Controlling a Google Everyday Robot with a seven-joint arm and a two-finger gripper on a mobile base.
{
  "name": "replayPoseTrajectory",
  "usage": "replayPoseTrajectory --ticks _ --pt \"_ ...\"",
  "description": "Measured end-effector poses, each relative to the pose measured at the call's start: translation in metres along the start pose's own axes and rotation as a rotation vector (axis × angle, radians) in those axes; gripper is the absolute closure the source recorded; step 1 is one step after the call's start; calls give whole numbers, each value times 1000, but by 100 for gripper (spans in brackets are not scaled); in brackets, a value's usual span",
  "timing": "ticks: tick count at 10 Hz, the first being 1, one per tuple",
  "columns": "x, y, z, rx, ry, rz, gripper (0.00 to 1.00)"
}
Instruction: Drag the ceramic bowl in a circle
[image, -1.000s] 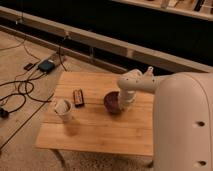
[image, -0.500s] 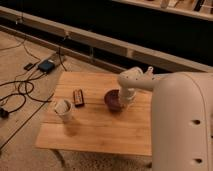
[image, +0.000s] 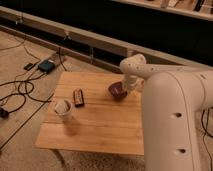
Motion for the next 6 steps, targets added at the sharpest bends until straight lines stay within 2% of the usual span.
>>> replayPoseTrajectory --ticks 1,3,6 --pt "6 17 -1 -11 0 -25 100" --pt "21 36 -1 -19 8 -69 100" --pt "65 70 -3 -42 40 -183 100"
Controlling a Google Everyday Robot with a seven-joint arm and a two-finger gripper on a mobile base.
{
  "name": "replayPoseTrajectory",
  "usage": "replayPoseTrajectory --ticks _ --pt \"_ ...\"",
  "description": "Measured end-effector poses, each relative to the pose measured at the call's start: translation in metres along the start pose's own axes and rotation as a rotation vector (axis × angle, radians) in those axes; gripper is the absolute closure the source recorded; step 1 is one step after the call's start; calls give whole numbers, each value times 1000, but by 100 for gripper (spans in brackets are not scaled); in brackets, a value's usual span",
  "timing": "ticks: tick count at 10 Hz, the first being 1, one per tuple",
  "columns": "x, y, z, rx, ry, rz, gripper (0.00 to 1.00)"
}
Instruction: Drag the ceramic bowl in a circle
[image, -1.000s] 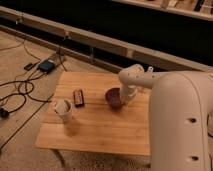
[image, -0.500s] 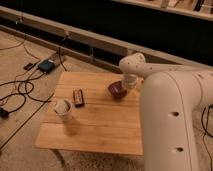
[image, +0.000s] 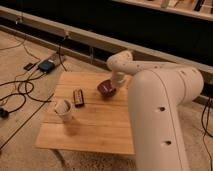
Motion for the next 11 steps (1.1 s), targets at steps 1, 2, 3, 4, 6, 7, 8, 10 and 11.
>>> replayPoseTrajectory --ticks 1,2,3,4,6,7,8,10,11 --pt "13 7 0 -5 8 -39 100" --pt "26 10 1 -5 21 -68 100" --pt "36 9 2 -3 30 -92 100" --pt "48 5 4 1 42 -112 100" --pt "64 -10 7 9 65 -124 100" --pt "68 -19 8 11 73 -111 100" --pt "70 -36 8 19 81 -85 100" --pt "70 -62 8 28 86 -36 100" --pt "69 -72 7 30 86 -15 100"
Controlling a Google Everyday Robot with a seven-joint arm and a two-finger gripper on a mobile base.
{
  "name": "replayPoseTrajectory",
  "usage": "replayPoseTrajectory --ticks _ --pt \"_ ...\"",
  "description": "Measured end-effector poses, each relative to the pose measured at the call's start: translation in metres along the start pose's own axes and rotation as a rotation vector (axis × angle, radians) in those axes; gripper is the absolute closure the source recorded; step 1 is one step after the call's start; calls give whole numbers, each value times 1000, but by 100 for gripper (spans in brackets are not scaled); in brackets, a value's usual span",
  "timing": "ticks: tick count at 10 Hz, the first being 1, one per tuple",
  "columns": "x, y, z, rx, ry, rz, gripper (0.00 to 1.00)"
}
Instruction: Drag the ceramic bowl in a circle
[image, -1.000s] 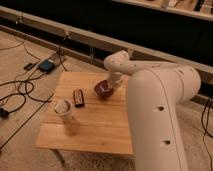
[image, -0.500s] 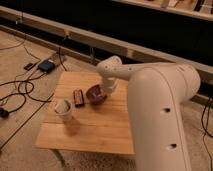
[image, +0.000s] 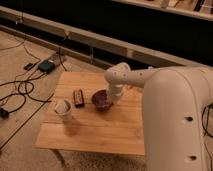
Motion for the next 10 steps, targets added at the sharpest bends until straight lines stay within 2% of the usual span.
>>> replayPoseTrajectory --ticks 1,4,10 --pt "-3 -20 0 7 -1 42 100" --pt "-16 -41 0 13 -10 107 100" --pt "-14 -39 0 13 -10 102 100"
